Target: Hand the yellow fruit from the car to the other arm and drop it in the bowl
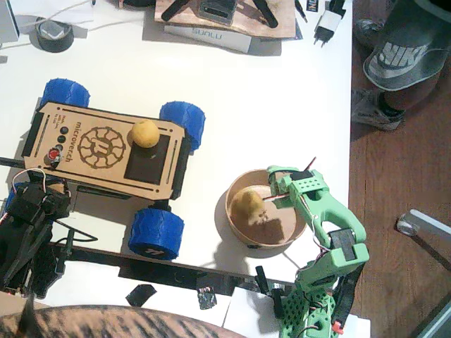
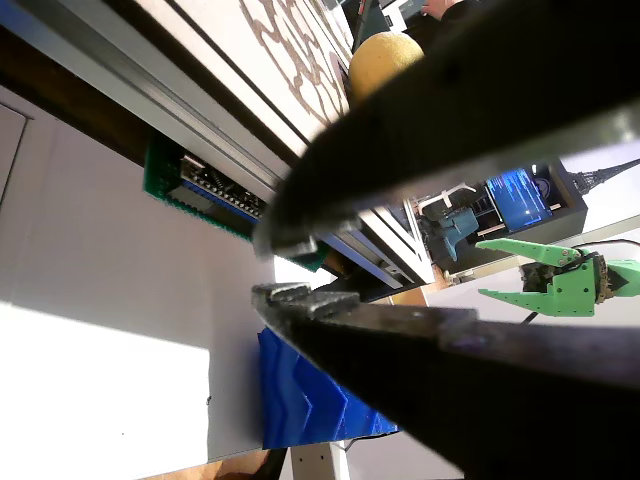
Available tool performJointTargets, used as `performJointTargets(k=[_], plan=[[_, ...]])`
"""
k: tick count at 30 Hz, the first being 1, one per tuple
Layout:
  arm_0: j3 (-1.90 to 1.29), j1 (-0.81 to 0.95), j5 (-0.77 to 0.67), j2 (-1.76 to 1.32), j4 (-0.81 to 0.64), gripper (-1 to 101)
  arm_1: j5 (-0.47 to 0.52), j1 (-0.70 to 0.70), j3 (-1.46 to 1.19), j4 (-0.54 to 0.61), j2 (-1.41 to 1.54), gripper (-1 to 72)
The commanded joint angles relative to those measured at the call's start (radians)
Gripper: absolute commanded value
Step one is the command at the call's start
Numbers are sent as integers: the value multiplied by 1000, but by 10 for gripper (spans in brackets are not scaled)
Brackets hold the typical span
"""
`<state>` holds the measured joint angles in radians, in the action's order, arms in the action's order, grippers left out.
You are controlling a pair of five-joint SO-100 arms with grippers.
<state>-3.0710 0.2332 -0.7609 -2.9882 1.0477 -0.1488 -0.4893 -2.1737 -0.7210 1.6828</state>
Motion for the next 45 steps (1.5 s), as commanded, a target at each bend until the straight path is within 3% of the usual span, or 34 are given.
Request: performJointTargets(k=[1,12,15,18,23,28,37,45], plan=[[-2,9,0,0,12,1,2,2,14,0,0,242],[-2,9,0,2,11,1,15,0,15,-20,20,209],[-3,8,0,-5,12,1,9,0,0,-46,94,81],[-12,8,0,-26,18,1,-6,3,-23,-83,209,2],[-80,0,0,-241,83,1,-18,14,-28,-219,423,1],[-74,0,0,-192,54,1,5,38,-32,-337,626,1],[-77,0,0,-222,69,1,118,170,-147,-344,1055,1],[-81,0,0,-245,80,1,155,268,-256,-308,1276,1]])
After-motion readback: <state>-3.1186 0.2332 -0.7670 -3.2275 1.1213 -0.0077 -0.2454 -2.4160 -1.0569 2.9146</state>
